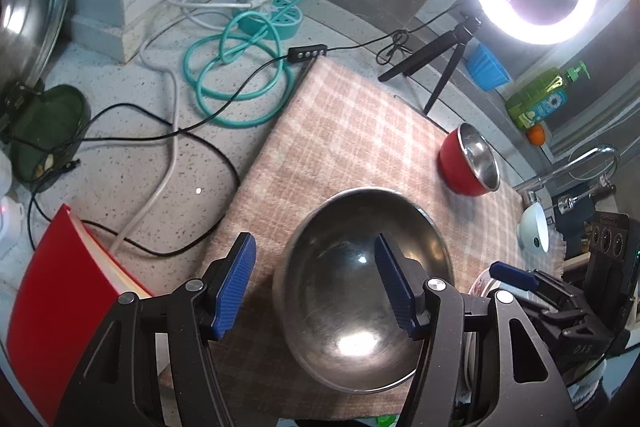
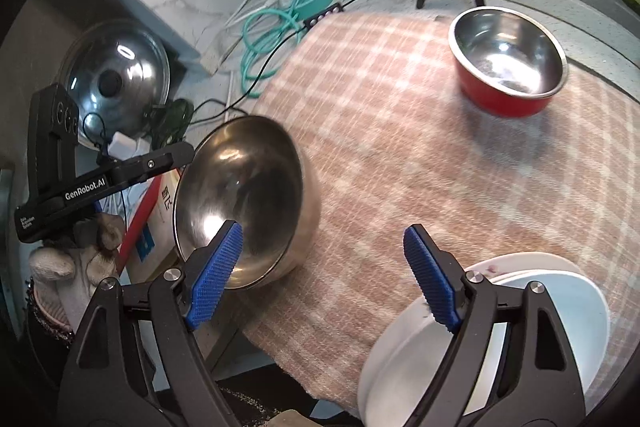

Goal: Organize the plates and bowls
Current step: 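Move both tools to the rim of the red-outside steel bowl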

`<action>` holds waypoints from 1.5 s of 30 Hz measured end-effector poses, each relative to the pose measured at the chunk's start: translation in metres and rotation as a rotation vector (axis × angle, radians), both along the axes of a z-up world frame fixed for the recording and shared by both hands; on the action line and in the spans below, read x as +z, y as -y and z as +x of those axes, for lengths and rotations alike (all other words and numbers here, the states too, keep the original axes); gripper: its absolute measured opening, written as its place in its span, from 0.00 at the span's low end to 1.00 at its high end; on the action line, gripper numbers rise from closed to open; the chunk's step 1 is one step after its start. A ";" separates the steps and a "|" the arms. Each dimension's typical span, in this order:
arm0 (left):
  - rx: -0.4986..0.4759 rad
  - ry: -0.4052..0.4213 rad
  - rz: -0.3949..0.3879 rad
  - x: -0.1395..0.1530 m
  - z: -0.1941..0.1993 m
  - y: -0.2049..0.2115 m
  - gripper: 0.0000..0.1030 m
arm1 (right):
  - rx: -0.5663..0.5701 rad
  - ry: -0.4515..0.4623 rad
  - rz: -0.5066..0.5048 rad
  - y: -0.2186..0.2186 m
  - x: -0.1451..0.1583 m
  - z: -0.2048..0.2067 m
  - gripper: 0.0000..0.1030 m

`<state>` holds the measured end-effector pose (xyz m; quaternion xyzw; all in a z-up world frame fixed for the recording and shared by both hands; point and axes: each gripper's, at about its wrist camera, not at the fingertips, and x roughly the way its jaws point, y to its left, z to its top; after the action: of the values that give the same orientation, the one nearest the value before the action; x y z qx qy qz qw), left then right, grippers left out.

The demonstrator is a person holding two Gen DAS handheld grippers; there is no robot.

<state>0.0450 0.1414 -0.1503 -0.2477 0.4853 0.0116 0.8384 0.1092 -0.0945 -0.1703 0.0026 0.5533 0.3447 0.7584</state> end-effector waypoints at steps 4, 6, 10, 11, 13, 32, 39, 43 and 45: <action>-0.026 0.020 -0.001 0.007 0.008 0.010 0.59 | -0.047 0.017 0.019 0.020 0.011 0.009 0.83; -0.043 0.035 -0.002 0.012 0.013 0.016 0.59 | -0.076 0.029 0.028 0.031 0.018 0.015 0.83; -0.071 0.056 -0.010 0.021 0.027 0.028 0.59 | -0.134 0.058 0.035 0.054 0.029 0.029 0.83; -0.077 0.060 -0.014 0.023 0.032 0.031 0.59 | -0.149 0.062 0.035 0.059 0.030 0.033 0.83; -0.088 0.068 -0.020 0.026 0.040 0.037 0.59 | -0.184 0.068 0.035 0.070 0.032 0.042 0.83; -0.211 0.059 -0.082 0.026 0.130 0.104 0.59 | -0.394 -0.003 0.117 0.135 0.004 0.133 0.83; -0.223 0.010 -0.119 0.008 0.169 0.120 0.59 | -0.381 -0.056 0.116 0.127 -0.016 0.153 0.76; -0.228 -0.010 -0.114 -0.001 0.185 0.125 0.57 | -0.385 -0.087 0.121 0.126 -0.027 0.163 0.72; -0.232 -0.022 -0.118 -0.005 0.190 0.128 0.57 | -0.380 -0.099 0.121 0.126 -0.031 0.166 0.66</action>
<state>0.2354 0.0133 -0.1557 -0.2386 0.5198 -0.1115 0.8127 0.2748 -0.2201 -0.2012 0.1694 0.5577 0.2274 0.7801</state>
